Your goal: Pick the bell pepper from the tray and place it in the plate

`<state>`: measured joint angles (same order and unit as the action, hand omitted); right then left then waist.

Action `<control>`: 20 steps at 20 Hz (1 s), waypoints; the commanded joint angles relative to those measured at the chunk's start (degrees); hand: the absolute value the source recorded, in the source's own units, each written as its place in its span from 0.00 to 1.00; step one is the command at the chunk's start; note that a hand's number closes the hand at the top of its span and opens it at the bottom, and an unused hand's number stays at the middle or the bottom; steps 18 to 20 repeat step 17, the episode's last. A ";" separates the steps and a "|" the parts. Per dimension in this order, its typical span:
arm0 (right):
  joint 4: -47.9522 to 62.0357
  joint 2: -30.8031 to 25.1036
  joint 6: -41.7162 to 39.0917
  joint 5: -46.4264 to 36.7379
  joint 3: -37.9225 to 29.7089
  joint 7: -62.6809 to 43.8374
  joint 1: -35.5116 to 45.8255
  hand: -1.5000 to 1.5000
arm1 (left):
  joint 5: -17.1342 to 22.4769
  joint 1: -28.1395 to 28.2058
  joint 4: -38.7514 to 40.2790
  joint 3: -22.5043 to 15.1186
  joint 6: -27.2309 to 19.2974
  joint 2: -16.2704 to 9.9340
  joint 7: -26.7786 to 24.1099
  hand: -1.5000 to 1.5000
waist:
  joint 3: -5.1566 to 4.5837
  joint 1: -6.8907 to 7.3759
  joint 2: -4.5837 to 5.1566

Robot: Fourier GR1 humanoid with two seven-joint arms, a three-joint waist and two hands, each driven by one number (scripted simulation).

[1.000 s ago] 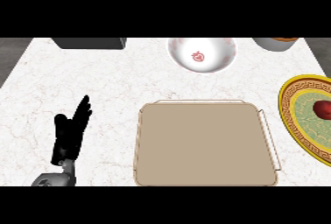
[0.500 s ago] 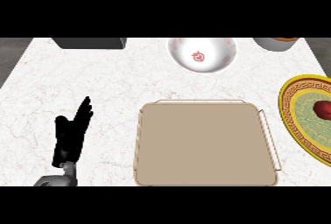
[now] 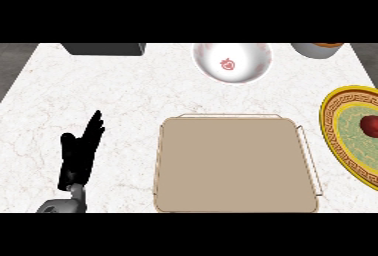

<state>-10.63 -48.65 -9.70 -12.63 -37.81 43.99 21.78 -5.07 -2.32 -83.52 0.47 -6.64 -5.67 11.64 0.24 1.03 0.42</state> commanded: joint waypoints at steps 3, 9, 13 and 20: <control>1.57 -0.21 0.30 2.03 -1.57 2.79 -2.48 0.00 | 1.73 0.59 -5.67 0.27 2.17 -1.40 4.53 0.50 | 0.06 0.19 -0.07; 2.18 -3.96 2.41 2.82 -2.54 -1.45 -1.33 0.00 | 0.46 0.52 -0.19 0.14 1.01 0.08 -0.63 0.50 | 0.10 0.36 0.13; 2.73 -3.26 2.66 3.23 -2.98 1.54 -4.66 0.00 | -0.94 1.31 -0.96 -1.47 -0.02 1.20 0.84 0.50 | 0.21 0.37 0.20; 2.64 -4.06 3.29 3.41 -2.97 1.44 -5.28 0.00 | -1.15 0.17 0.95 -0.36 -0.20 0.66 -1.93 0.50 | 0.17 0.12 0.21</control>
